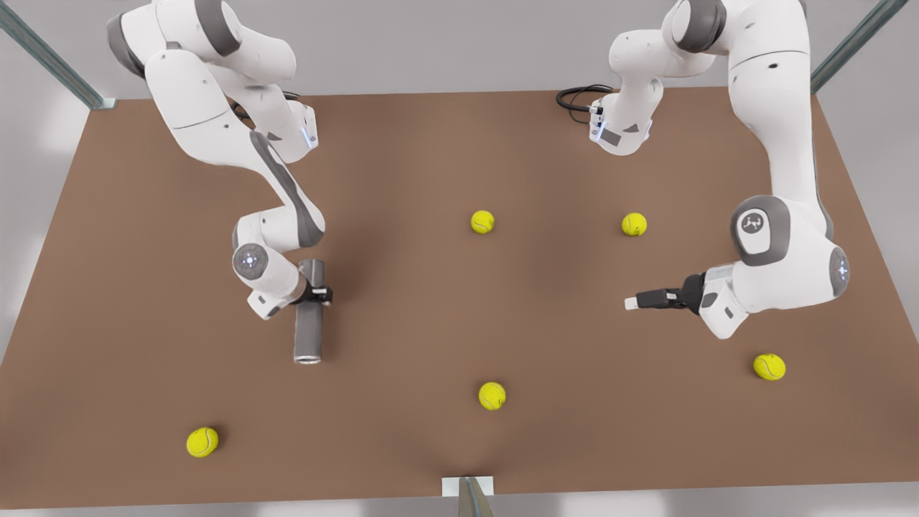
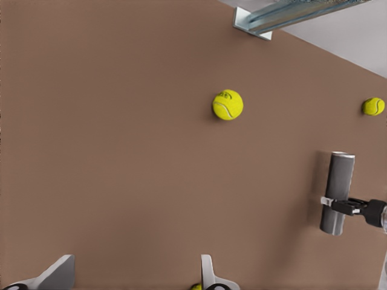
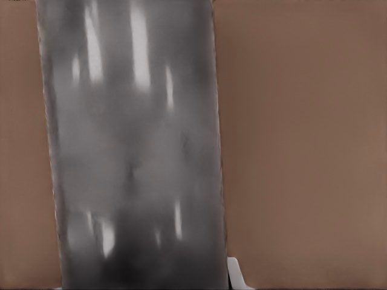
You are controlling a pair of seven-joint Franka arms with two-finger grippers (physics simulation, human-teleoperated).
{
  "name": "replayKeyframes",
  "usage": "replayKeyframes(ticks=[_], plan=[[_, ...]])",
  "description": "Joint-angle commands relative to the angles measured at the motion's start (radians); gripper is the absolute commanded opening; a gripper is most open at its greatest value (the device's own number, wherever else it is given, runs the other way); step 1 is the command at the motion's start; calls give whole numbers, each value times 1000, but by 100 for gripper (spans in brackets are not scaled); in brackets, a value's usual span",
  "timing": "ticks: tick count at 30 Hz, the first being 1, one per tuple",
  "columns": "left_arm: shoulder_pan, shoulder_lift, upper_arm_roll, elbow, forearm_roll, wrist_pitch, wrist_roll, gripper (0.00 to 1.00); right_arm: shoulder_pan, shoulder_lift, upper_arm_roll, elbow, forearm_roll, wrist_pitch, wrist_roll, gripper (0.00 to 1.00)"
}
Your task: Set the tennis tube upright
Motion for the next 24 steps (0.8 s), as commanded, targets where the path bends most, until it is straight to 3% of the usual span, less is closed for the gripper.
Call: replayKeyframes(ticks=[1, 8, 15, 24], plan=[[0, -1, 0, 0, 0, 0, 0, 99, 1, -8, 1, 1, -2, -9, 1, 74], [3, 3, 0, 3, -2, 2, 0, 99, 33, -52, 113, 122, -94, -177, -83, 74], [37, -14, 0, 2, -6, -18, -2, 99, 279, 46, 115, 265, -195, -170, -124, 74], [32, 8, 0, 0, -9, 18, -2, 99, 404, 299, 103, 624, -364, -163, -664, 74]])
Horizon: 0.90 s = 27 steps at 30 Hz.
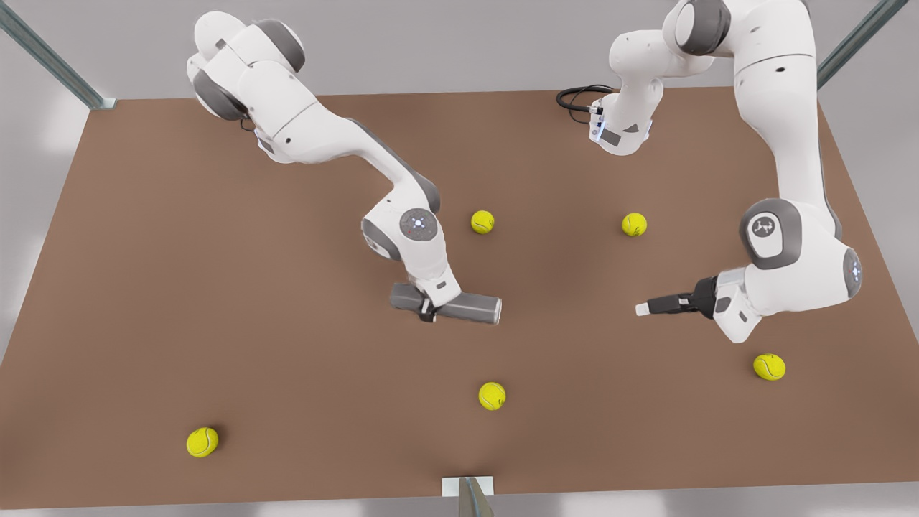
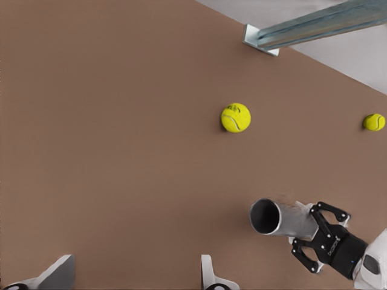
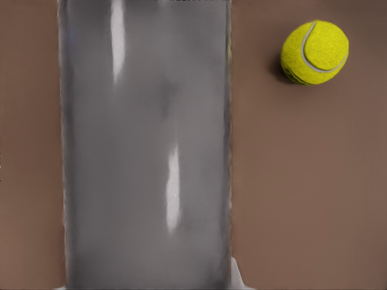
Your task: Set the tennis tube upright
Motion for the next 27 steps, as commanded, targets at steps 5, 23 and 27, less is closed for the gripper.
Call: replayKeyframes(ticks=[5, 23, 27], plan=[[-1, 23, -3, 6, -11, 28, 6, 99, 104, 115, -20, 125, -8, 2, -13, 74], [-6, 62, -9, 18, -134, 61, -4, 99, 260, 194, -135, 159, 1, 64, 7, 100], [-21, -25, -20, -152, -333, 59, -29, 99, 207, -109, -123, 20, 128, -63, 51, 100]])
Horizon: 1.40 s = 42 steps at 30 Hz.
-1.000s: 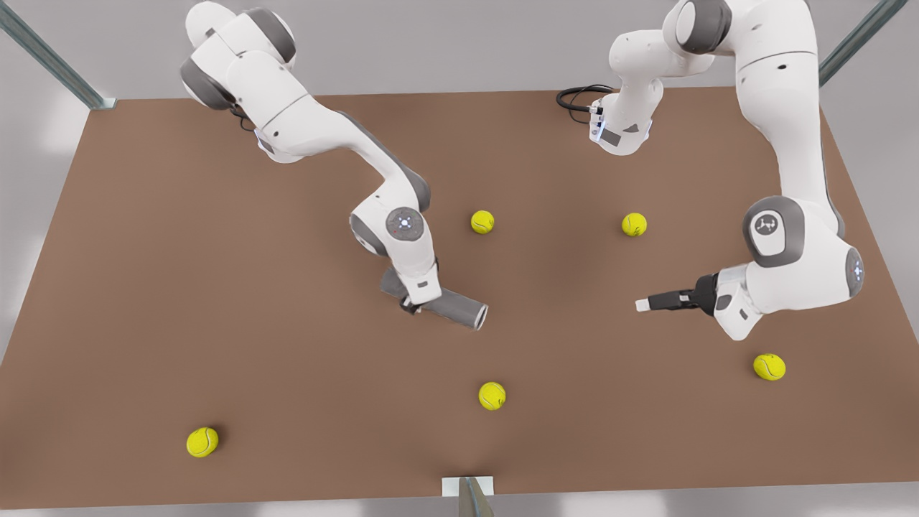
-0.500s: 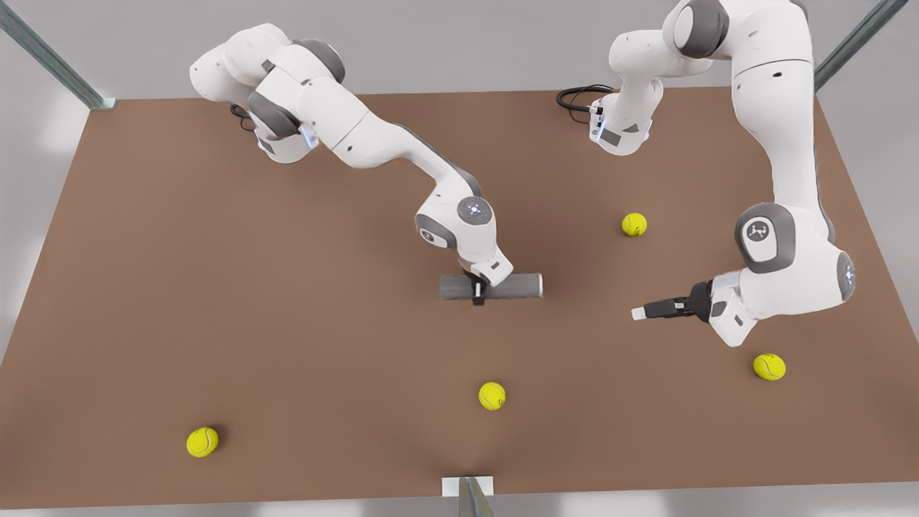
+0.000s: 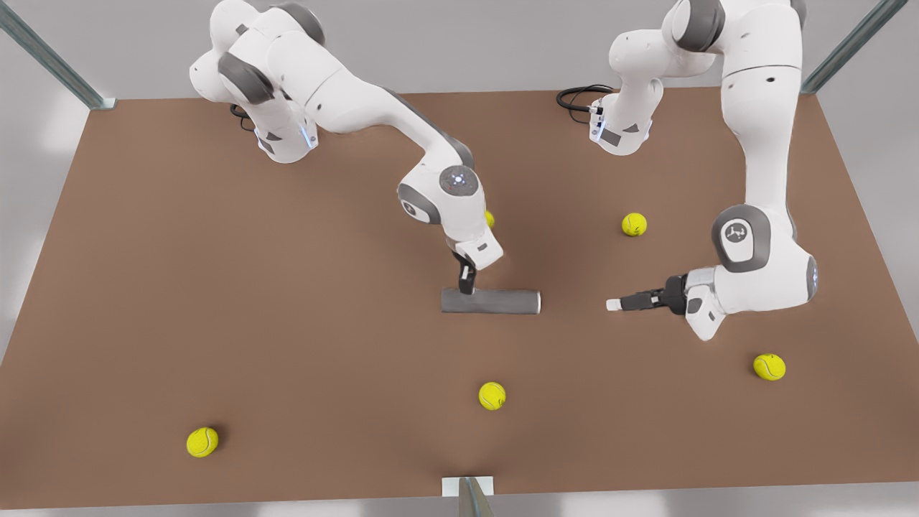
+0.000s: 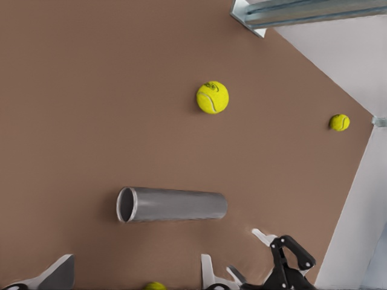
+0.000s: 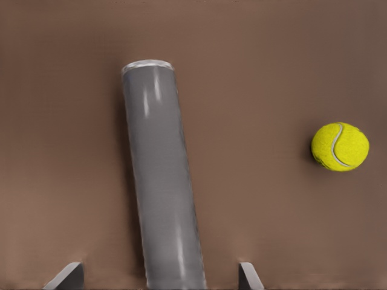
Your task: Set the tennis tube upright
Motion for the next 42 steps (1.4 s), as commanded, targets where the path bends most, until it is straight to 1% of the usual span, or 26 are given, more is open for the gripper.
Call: replayKeyframes(ticks=[1, 3, 4, 6, 7, 8, 10, 11, 12, 13, 15, 18, 22, 26, 31, 34, 42], plan=[[0, -21, -2, -34, -184, 15, 4, 99, -27, -42, 0, -24, 19, -17, 0, 100], [-4, -22, -26, -86, -252, 38, 24, 99, -199, -197, 3, -127, 54, -62, 0, 100], [-12, -7, -40, -100, -258, 80, 65, 99, -294, -269, 3, -176, 54, -100, -3, 100], [-11, 36, -46, -108, -312, 118, 136, 99, -505, -394, 3, -220, 70, -207, 26, 100], [-14, 77, -46, -108, -354, 143, 203, 99, -616, -435, 3, -231, 109, -299, 37, 100], [-14, 101, -46, -105, -365, 155, 234, 99, -680, -458, 2, -210, 179, -381, 94, 100], [-15, 142, -46, -99, -391, 163, 297, 99, -768, -507, 0, -203, 179, -418, 104, 100], [-21, 160, -48, -99, -396, 195, 323, 99, -734, -541, -63, -196, 180, -493, 106, 100], [-20, 163, -54, -99, -396, 196, 323, 99, -676, -543, -142, -115, 177, -587, 103, 100], [-21, 168, -61, -100, -397, 198, 324, 99, -656, -524, -167, -27, 137, -678, 101, 100], [-21, 186, -74, -100, -407, 198, 361, 99, -631, -507, -149, -29, 114, -643, 107, 100], [-24, 242, -91, -89, -439, 247, 449, 99, -637, -492, -149, -39, 116, -608, 104, 100], [-29, 272, -97, -79, -436, 233, 461, 99, -645, -454, -153, -41, 107, -516, 100, 100], [-35, 297, -98, -71, -431, 229, 496, 99, -659, -432, -152, -59, 111, -523, 95, 100], [-35, 311, -97, -34, -417, 216, 502, 99, -657, -366, -150, -65, 117, -459, 104, 100], [-44, 360, -97, -2, -397, 216, 530, 99, -642, -342, -150, -61, 116, -430, 106, 100], [-47, 426, -98, 52, -405, 210, 542, 99, -654, -320, -150, -59, 111, -410, 100, 100]])
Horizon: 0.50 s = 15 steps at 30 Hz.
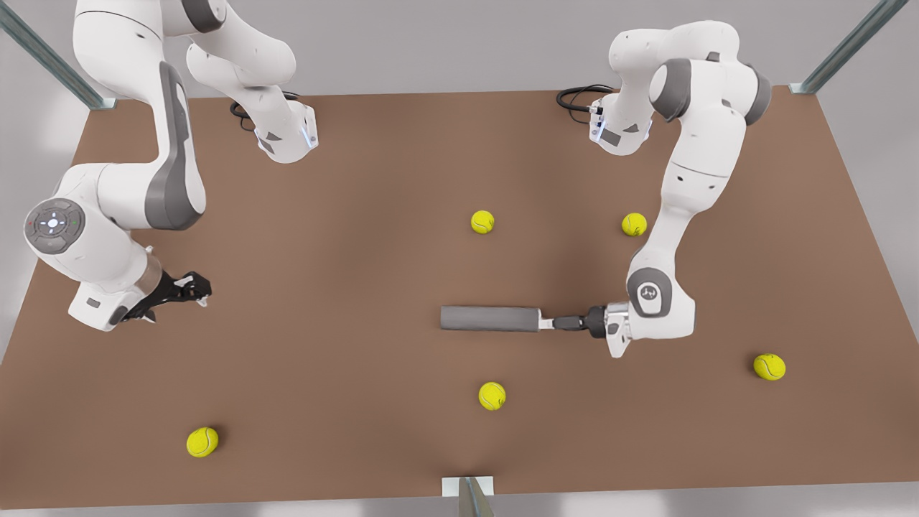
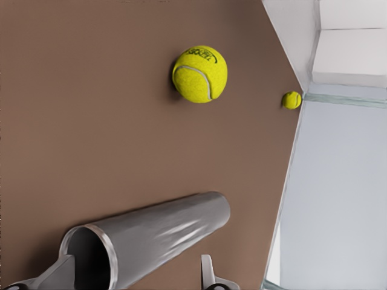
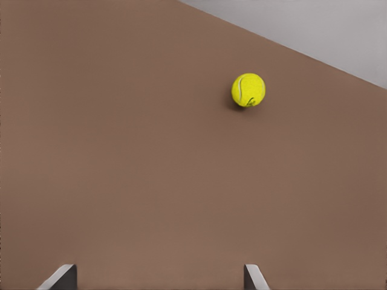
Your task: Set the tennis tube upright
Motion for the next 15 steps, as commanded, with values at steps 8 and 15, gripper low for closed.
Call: replayKeyframes(ticks=[8, 15], plan=[[2, 1, -42, -7, -17, 4, 6, 99, -4, 0, -2, 0, 3, -8, -5, 100], [-6, 21, -43, -7, -20, 11, 17, 99, -4, 1, -2, 0, 3, -3, -6, 100]])
